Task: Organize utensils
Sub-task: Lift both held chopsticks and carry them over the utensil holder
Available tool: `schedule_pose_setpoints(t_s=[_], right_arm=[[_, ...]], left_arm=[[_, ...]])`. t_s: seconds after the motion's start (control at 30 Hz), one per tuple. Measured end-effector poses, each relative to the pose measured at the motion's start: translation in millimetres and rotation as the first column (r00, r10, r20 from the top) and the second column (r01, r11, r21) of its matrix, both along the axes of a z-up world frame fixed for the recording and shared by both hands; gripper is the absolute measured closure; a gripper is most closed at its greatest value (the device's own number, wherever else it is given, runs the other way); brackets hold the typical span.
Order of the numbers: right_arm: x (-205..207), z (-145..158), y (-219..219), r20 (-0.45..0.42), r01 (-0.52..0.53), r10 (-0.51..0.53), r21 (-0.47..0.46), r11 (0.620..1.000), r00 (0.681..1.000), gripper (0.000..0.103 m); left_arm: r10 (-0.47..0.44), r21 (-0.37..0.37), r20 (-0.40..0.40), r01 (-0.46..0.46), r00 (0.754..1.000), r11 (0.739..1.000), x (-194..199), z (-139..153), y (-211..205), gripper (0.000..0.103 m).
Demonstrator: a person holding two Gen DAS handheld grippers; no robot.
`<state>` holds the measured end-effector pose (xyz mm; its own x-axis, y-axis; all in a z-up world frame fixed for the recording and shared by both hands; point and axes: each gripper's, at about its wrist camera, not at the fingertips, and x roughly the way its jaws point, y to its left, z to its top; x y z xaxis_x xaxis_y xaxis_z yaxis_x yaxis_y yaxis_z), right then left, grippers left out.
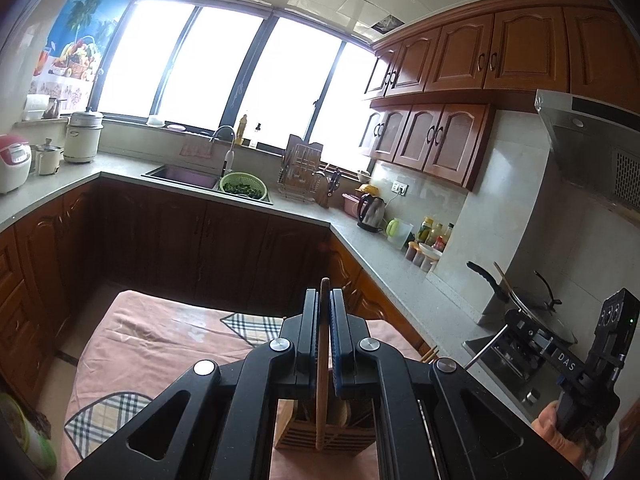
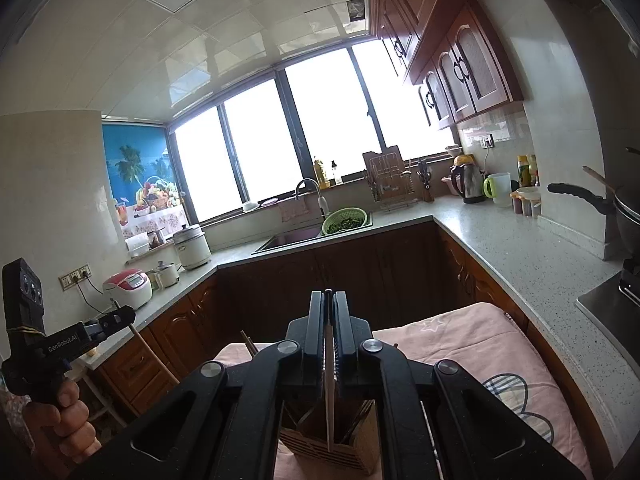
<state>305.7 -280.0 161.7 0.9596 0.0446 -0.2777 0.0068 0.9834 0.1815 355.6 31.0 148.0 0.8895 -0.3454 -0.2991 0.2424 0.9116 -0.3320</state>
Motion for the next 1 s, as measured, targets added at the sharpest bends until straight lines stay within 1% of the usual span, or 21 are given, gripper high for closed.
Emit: schedule_pose_setpoints(t_s=[0.2, 0.27, 0.5, 0.63, 0.8, 1.0], right_arm=[[18.9, -1.7, -4.5, 0.008, 0.018, -0.018, -0.007, 1.000, 1.000, 0.099], [23.6, -3.9, -5.3, 0.007, 0.024, -0.024, -0.013, 1.000, 1.000, 0.099], [33.0, -26.5, -7.9, -0.016, 0.054, -0.054, -0.025, 0.998, 0.998, 0.099], [37.8, -44.2, -10.4, -0.051, 0.056, -0.057, -0.010, 0.998, 0.997, 0.099], [42.0, -66.7, -13.0, -0.098, 0.057, -0.054, 0.021, 0.998, 0.994, 0.099], [45.6, -85.3, -14.9, -0.140, 0.057, -0.050, 0.046, 0.997, 0.989, 0.099]], left_arm=[[0.031, -0.015, 0.016, -0.031, 0.999, 0.999, 27.7, -14.2, -4.1, 0.099], [0.045, -0.022, 0.011, -0.045, 0.999, 0.999, 38.9, -21.4, -7.6, 0.099], [0.078, -0.062, -0.064, -0.082, 0.995, 0.995, 81.4, -63.0, -12.7, 0.100], [0.087, -0.054, -0.101, -0.093, 0.991, 0.994, 98.3, -82.7, -18.5, 0.100], [0.080, -0.038, -0.134, -0.085, 0.988, 0.996, 112.3, -96.8, -29.0, 0.099], [0.064, -0.029, -0.165, -0.070, 0.984, 0.997, 121.1, -104.8, -34.4, 0.099]])
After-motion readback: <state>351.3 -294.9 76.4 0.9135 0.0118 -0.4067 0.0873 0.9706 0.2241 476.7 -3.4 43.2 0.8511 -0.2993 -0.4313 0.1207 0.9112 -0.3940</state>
